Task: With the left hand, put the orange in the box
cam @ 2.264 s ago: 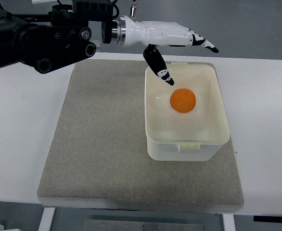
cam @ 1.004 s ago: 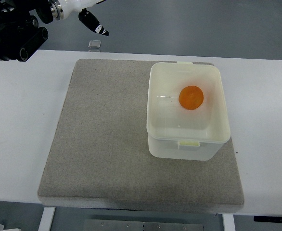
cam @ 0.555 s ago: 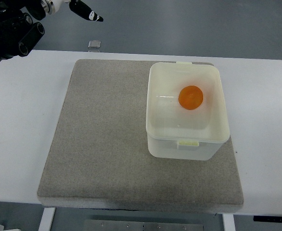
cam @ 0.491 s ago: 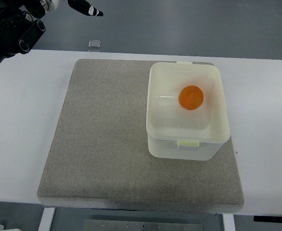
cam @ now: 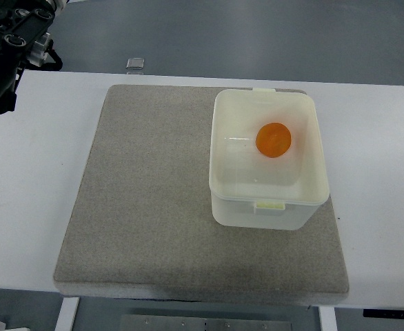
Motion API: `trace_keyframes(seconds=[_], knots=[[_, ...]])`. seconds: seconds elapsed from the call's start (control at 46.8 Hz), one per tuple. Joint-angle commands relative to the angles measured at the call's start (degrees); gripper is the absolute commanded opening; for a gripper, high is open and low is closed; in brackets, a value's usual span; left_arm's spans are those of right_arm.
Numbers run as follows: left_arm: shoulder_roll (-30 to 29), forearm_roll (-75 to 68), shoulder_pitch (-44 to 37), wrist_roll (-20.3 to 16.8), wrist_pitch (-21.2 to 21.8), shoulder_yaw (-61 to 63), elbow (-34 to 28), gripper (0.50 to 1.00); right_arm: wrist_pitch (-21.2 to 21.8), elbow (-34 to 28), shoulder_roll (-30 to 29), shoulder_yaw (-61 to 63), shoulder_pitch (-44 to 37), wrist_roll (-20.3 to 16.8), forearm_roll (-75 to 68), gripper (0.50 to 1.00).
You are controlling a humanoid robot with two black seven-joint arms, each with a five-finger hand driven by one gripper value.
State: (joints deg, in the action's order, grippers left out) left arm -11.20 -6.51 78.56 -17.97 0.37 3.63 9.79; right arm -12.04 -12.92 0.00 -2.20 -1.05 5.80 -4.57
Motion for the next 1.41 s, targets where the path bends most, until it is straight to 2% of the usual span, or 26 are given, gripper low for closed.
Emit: trace_keyframes(seconds=[0.0, 0.107, 0.214, 0.342, 0.47, 0.641, 0.726, 0.94, 1.004, 1.047, 1.26, 1.389], knots=[[0.04, 3.08, -0.6, 0.04, -0.9, -2.83, -0.03, 0.9, 0.0, -0.09, 0.0, 0.0, 0.0, 0.0, 0.0, 0.944], [0.13, 4.75, -2.44, 0.65, -1.6, -8.02, 0.05, 0.881, 0.0, 0.0, 0.0, 0.0, 0.0, 0.0, 0.0, 0.944], [1.01, 5.28, -3.94, 4.86, -2.92, -15.14, -0.04, 0.834, 0.0, 0.0, 0.0, 0.0, 0.0, 0.0, 0.0, 0.944], [1.36, 5.46, -4.38, 5.84, -2.83, -17.52, 0.05, 0.827, 0.0, 0.0, 0.0, 0.0, 0.0, 0.0, 0.0, 0.944], [1.98, 8.44, -4.47, 6.28, -3.18, -18.75, 0.05, 0.834, 0.0, 0.0, 0.0, 0.0, 0.0, 0.0, 0.0, 0.944], [1.89, 13.71, -6.92, 5.75, -6.78, -22.17, -0.47, 0.844, 0.0, 0.0, 0.0, 0.0, 0.0, 0.0, 0.0, 0.944], [1.98, 14.33, -7.28, 5.49, -7.14, -24.2, -1.62, 0.846, 0.0, -0.09, 0.0, 0.0, 0.0, 0.0, 0.0, 0.944], [5.05, 14.51, -9.74, 4.17, -6.09, -25.78, -3.29, 0.866, 0.0, 0.0, 0.0, 0.0, 0.0, 0.0, 0.0, 0.944], [5.49, 14.51, -9.83, 3.64, -4.6, -26.13, -3.29, 0.891, 0.0, 0.0, 0.0, 0.0, 0.0, 0.0, 0.0, 0.944], [5.75, 14.51, -9.83, 3.47, -3.19, -26.13, -3.03, 0.928, 0.0, -0.09, 0.0, 0.0, 0.0, 0.0, 0.0, 0.944], [6.98, 14.86, -10.27, 3.55, -1.6, -26.4, -2.76, 0.947, 0.0, 0.0, 0.0, 0.0, 0.0, 0.0, 0.0, 0.944], [7.07, 15.74, -10.35, 3.55, -2.66, -28.94, -2.59, 0.945, 0.0, 0.0, 0.0, 0.0, 0.0, 0.0, 0.0, 0.944]])
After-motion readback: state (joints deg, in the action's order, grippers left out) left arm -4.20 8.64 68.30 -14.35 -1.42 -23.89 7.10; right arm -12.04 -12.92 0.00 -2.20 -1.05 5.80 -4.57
